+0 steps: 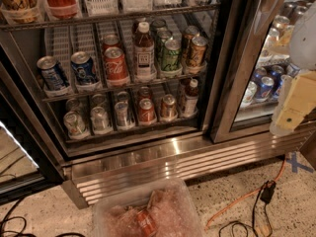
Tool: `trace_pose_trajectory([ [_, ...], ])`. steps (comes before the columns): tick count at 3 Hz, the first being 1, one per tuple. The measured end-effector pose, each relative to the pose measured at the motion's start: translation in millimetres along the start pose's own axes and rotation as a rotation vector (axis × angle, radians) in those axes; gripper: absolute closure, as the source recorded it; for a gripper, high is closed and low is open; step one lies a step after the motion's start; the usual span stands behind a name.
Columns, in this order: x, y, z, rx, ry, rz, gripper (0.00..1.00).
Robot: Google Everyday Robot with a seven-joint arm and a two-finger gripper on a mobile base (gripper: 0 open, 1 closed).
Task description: Pick green can from middle shelf of fridge
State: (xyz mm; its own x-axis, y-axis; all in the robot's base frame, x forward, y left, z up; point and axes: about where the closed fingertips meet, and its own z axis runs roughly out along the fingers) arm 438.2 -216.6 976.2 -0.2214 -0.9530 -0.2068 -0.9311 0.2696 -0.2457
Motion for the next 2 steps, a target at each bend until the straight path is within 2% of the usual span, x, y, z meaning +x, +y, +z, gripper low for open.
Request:
trace_pose_trajectory([
  [2, -3.6, -4.8, 5.0, 0.009, -0.018, 0.006, 0.0],
])
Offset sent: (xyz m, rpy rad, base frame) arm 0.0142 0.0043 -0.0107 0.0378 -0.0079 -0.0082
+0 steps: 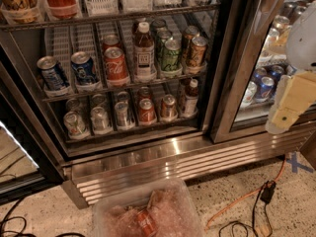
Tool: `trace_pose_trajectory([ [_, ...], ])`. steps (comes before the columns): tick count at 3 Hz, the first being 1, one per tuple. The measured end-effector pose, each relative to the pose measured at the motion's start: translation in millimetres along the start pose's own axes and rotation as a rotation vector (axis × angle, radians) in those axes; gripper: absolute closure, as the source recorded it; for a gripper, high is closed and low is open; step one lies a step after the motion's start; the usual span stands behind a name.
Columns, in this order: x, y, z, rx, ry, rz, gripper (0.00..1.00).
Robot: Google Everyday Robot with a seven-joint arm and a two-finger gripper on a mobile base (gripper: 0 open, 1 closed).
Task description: Pick green can from middle shelf of fridge
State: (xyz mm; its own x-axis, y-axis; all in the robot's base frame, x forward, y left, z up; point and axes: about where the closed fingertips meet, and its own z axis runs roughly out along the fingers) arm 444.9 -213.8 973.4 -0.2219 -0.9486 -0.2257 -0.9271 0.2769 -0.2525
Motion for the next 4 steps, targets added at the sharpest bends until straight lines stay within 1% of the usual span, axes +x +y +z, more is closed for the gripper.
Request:
trace_pose_trajectory([
  [1, -8.5, -10.5, 14.9, 0.029, -0.069, 0.019, 0.0],
  [2, -21.2, -27.4, 35.8, 0.06, -0.154, 0.056, 0.0],
  [3, -41.4, -41.9, 88.2, 0.05, -0.238, 0.115, 0.0],
  [4, -41.5, -41.9, 88.4, 0.05, -0.238, 0.115, 0.0],
])
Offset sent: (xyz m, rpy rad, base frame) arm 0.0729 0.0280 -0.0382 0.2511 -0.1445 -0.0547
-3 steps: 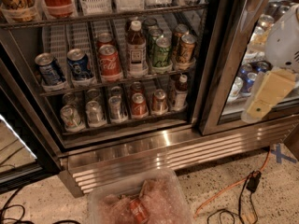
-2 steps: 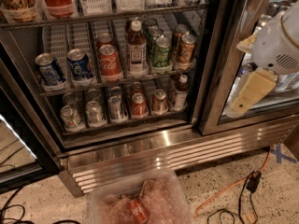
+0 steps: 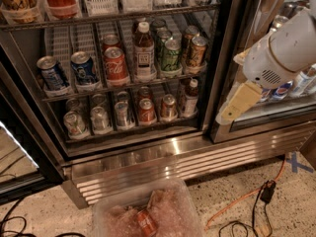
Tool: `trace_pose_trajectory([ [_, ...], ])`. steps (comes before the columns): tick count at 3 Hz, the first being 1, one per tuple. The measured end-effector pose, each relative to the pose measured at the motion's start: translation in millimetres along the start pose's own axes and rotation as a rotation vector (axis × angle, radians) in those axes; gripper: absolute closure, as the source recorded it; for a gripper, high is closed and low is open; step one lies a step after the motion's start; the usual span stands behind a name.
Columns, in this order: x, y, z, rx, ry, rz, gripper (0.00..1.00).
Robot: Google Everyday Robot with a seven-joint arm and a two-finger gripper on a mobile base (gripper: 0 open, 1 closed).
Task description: Pick green can from middle shelf of fridge
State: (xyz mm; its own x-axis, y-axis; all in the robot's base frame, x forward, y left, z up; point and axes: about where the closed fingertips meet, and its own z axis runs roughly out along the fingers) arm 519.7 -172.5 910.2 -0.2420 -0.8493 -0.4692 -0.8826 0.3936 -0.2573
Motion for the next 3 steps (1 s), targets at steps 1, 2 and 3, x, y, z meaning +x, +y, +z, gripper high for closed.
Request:
trace_pose_trajectory([
  [1, -0.7, -3.2, 20.6, -0.011, -0.025, 0.018, 0.0],
  [2, -4.0, -9.1, 53.8, -0.008, -0.079, 0.055, 0.0],
  [3, -10.7, -10.9, 75.8, 0.05, -0.15, 0.129, 0.0],
])
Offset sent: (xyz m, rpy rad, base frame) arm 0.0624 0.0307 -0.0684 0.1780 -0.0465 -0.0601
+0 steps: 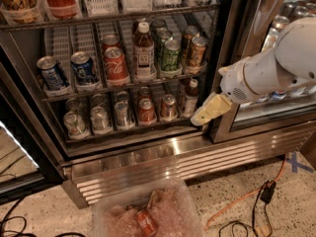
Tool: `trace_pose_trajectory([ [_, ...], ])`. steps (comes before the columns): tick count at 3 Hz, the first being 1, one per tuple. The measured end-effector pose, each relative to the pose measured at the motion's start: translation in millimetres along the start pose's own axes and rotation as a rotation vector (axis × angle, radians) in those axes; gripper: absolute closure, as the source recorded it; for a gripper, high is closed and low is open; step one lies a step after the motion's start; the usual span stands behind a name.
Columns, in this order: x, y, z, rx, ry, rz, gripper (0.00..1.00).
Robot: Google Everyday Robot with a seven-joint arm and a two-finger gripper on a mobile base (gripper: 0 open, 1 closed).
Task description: Pick green can from middle shelf of fridge
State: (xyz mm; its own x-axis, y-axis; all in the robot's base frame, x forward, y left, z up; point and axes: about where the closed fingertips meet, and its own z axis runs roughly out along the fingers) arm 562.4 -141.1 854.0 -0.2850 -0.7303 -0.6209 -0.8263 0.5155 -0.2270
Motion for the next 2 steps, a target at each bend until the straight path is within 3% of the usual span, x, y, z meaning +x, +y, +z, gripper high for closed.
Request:
trace_pose_trajectory([
  [1, 2.7, 2.8, 12.8, 0.083, -0.056, 0.104, 0.0],
  [2, -6.4, -10.7, 13.1, 0.139, -0.097, 0.111, 0.0],
])
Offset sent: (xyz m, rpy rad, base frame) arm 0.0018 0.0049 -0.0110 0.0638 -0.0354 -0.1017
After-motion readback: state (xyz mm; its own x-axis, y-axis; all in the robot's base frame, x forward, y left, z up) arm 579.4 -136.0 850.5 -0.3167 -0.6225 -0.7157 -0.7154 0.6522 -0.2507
